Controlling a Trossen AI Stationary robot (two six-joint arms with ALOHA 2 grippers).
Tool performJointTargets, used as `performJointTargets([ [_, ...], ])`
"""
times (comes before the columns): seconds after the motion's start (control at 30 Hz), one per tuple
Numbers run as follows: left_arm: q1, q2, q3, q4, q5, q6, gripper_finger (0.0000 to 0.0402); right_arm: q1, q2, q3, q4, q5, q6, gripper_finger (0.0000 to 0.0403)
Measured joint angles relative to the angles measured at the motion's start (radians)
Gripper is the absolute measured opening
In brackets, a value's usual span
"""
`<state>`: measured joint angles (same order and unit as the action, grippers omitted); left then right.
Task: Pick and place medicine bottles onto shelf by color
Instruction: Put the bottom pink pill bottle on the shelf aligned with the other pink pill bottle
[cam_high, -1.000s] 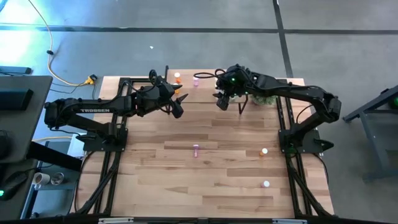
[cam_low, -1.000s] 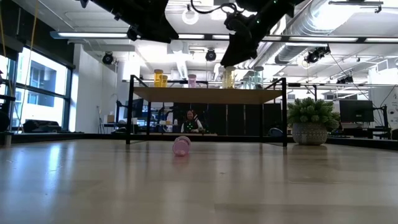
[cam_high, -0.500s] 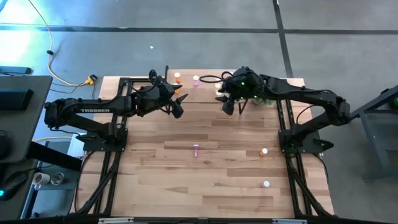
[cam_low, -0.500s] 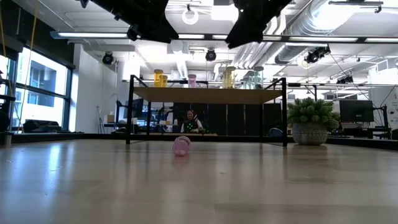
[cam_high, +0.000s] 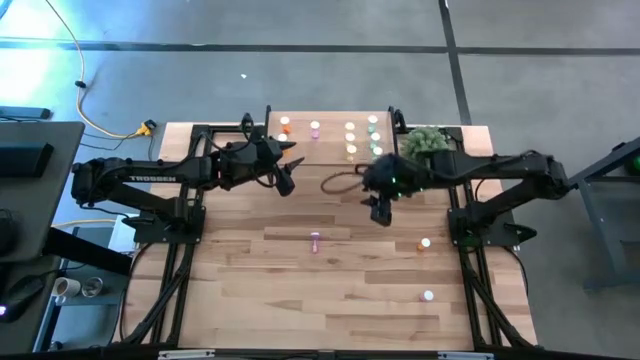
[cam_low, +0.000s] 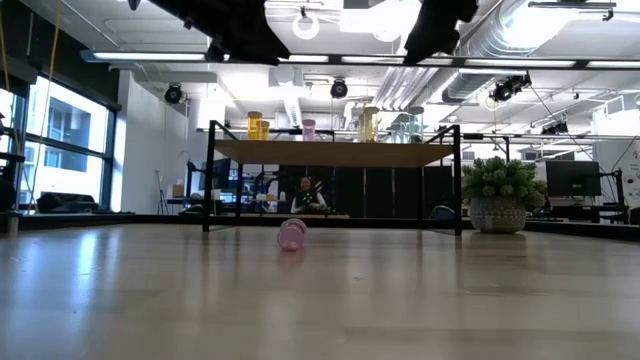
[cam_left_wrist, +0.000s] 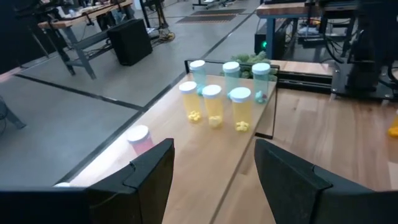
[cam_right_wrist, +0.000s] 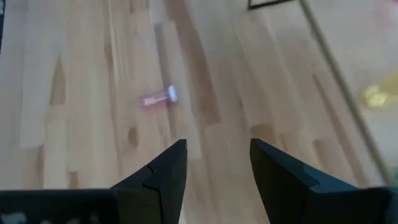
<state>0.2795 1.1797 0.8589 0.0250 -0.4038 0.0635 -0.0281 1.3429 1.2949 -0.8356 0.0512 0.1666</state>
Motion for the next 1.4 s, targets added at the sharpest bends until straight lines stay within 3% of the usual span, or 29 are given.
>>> performJointTargets([
  [0.23,-0.016,0.000,0.000,-0.007,0.000,0.000,0.0211,0.156,-0.004,-0.049,-0.035,0.138,0.156,0.0165],
  [0.53,-0.035,0.000,0.000,-0.088,0.000,-0.027,0.0211,0.315,-0.008,-0.200,-0.032,0.159,0.508,0.0165],
  [0.83,-0.103,0.000,0.000,-0.119,0.000,-0.052,0.0211,0.550,-0.008,-0.261,-0.070,0.303,0.829,0.0165],
  [1.03,-0.161,0.000,0.000,-0.119,0.000,-0.053,0.0211,0.704,-0.008,-0.264,-0.158,0.406,1.125,0.0165],
  [1.4,-0.227,0.000,0.000,-0.118,0.000,-0.060,0.0211,0.908,-0.008,-0.264,-0.177,0.347,1.324,0.0165],
])
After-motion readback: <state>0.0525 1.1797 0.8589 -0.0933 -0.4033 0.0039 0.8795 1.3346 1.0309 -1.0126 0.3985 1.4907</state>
